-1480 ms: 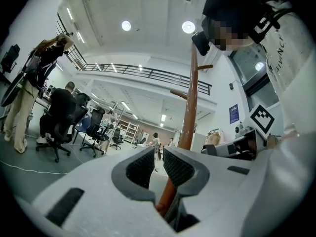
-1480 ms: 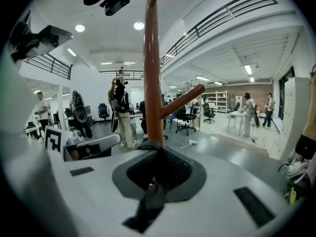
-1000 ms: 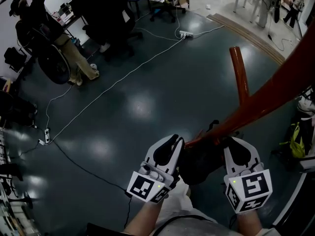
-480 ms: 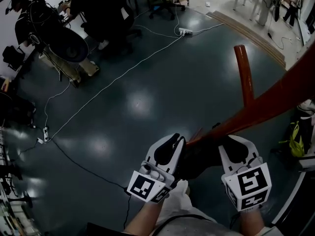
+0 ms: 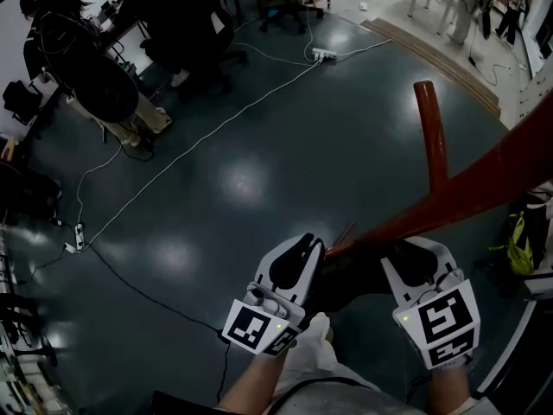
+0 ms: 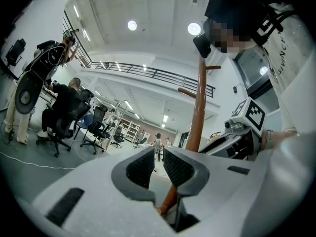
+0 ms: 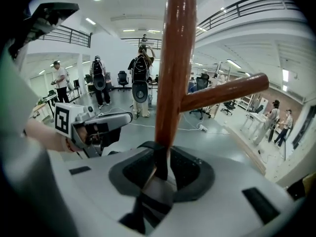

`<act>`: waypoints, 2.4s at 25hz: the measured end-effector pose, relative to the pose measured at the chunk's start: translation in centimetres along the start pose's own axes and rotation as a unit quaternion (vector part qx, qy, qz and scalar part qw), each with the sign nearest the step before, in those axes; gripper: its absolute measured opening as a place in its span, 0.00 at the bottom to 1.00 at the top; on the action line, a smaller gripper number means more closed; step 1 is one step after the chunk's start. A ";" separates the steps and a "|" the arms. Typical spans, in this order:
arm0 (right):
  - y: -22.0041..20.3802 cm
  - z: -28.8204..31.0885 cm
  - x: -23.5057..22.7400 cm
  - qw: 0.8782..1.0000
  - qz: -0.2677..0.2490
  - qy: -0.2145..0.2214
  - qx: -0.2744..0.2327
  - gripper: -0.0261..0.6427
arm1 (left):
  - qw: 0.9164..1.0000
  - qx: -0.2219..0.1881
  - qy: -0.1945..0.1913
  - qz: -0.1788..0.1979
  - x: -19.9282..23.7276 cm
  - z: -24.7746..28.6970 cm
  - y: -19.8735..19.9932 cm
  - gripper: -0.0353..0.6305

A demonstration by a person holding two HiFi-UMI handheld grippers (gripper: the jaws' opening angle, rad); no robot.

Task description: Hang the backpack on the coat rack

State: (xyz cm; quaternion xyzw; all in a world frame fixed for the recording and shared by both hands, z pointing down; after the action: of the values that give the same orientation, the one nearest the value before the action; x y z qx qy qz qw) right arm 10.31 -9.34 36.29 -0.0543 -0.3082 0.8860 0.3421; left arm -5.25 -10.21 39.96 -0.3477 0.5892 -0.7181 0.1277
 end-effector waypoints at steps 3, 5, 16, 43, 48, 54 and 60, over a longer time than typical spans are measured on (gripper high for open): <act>0.3 -0.2 -0.3 1.000 -0.024 0.004 0.010 0.23 | 1.000 -0.001 -0.001 -0.001 0.0 -0.2 0.4 0.15; 0.6 -0.2 -0.3 0.999 -0.032 0.020 0.015 0.25 | 1.000 -0.001 -0.001 -0.002 0.1 -0.4 0.6 0.15; 0.7 0.0 -0.9 0.996 -0.069 0.056 0.031 0.32 | 1.000 0.002 -0.004 -0.003 0.0 -0.1 0.2 0.15; 1.4 -3.6 2.5 0.992 -0.059 0.096 -0.063 0.32 | 1.000 -0.001 -0.009 -0.007 -1.6 -0.9 0.1 0.15; 2.1 -5.3 1.8 0.990 -0.004 0.045 -0.131 0.08 | 1.000 -0.006 -0.009 -0.003 -2.5 -1.9 0.5 0.15; 2.0 -8.0 3.2 0.974 0.012 0.015 -0.227 0.06 | 1.000 -0.016 -0.010 0.002 -3.8 -3.5 1.4 0.15; 1.7 -10.5 4.1 0.933 0.119 0.077 -0.332 0.06 | 0.999 -0.028 -0.016 0.012 -5.2 -4.7 3.1 0.15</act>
State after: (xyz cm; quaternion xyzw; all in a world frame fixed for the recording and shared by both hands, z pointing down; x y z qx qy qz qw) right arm 9.42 -2.36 27.32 -0.2693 -0.5487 0.7604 0.2198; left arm -5.23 -4.41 34.99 -0.3557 0.6114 -0.6936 0.1362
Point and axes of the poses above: the fingertips, and each gripper's own axes: z forward along the fingers, x to its left, y out of its top, the point moved 4 cm from there along -z, backward along the fingers, and after that the axes turned 12 degrees about x, right-handed, at the moved point
